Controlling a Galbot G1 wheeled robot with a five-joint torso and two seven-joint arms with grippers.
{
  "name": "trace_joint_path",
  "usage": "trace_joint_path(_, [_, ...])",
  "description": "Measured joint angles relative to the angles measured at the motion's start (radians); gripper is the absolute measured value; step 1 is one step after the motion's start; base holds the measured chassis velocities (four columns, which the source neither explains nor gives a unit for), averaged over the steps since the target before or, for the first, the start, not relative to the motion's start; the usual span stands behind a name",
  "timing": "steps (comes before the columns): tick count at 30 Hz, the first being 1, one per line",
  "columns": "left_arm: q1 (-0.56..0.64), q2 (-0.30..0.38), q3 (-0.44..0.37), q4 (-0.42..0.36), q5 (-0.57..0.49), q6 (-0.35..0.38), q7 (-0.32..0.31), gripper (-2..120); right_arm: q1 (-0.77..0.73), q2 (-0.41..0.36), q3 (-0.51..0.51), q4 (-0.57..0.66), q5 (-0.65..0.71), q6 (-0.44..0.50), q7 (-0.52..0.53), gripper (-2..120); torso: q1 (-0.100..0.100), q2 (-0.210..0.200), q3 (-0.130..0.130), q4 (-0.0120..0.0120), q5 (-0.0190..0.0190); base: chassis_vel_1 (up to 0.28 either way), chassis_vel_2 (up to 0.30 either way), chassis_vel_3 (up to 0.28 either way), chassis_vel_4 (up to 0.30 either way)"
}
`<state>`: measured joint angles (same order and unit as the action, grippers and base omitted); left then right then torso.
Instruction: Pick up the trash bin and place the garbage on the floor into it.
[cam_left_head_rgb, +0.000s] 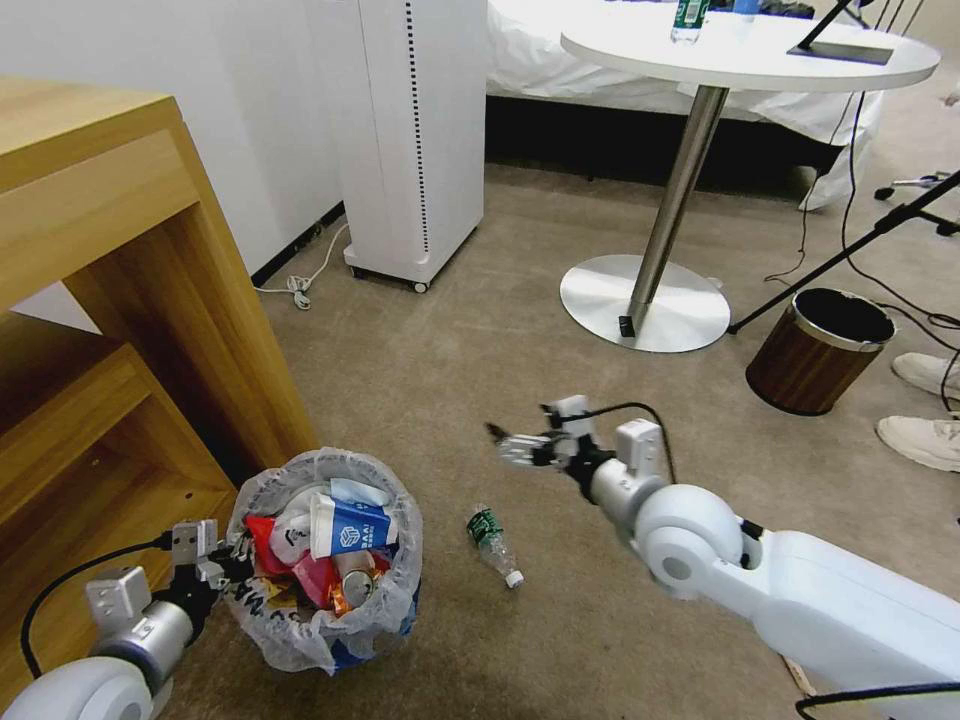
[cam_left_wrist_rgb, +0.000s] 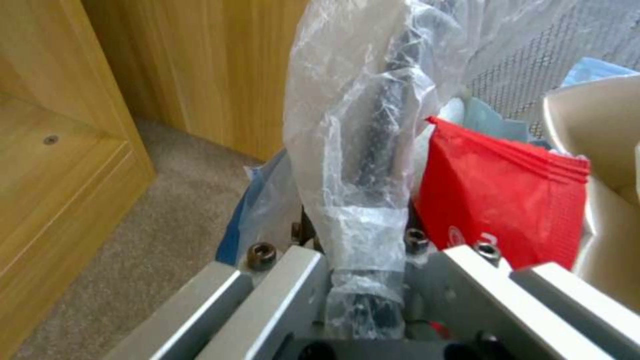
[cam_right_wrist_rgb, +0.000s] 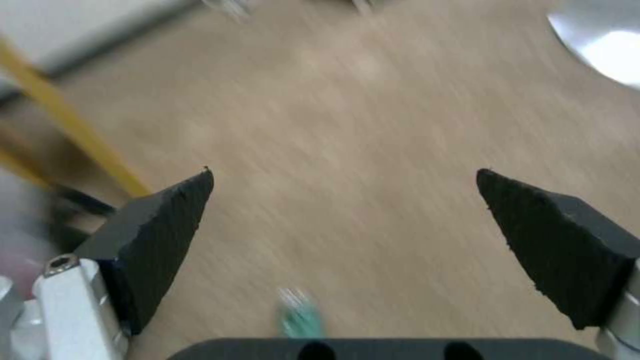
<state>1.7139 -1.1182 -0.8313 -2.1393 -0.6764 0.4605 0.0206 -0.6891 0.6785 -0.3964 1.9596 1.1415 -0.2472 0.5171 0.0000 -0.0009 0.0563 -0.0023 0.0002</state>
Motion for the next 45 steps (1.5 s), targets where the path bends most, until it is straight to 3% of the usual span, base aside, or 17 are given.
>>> trace_joint_path(8, [0.000,-0.010,0.006,-0.002,0.006,0.000,0.000,1,0.021,0.120,-0.068,-0.183,0.098,-0.155,0.072,100,0.000,0.000,0.000,0.0003,-0.0004,0.000,0.000,0.000,0.000])
trace_joint_path(20, [-0.020,-0.018,0.020,0.013,0.008,-0.002,-0.001,1,0.072,0.283,-0.219,-0.450,0.106,-0.264,0.075,99,0.000,0.000,0.000,0.0003,-0.0003,0.000,0.000,0.000,0.000])
trace_joint_path(25, [-0.033,-0.013,0.031,0.026,0.006,-0.002,-0.001,1,0.073,0.322,-0.251,-0.506,0.065,-0.266,0.056,99,0.000,0.000,0.000,0.0003,-0.0003,0.000,0.000,0.000,0.000])
trace_joint_path(31, [-0.044,-0.004,0.040,0.038,0.002,-0.002,0.000,1,0.087,0.362,-0.294,-0.551,0.012,-0.248,0.018,84,0.000,0.000,0.000,0.0003,-0.0002,0.000,0.000,0.000,0.000])
trace_joint_path(38, [-0.046,-0.002,0.045,0.038,-0.001,-0.003,0.001,1,0.104,0.410,-0.341,-0.599,-0.051,-0.209,-0.009,86,0.000,0.000,0.000,0.0003,-0.0002,0.000,0.000,0.000,0.000])
trace_joint_path(45, [-0.049,0.001,0.045,0.044,-0.001,-0.005,0.002,1,0.109,0.397,-0.345,-0.579,-0.059,-0.200,-0.010,82,0.000,0.000,0.000,0.0002,-0.0003,0.000,0.000,0.000,0.000])
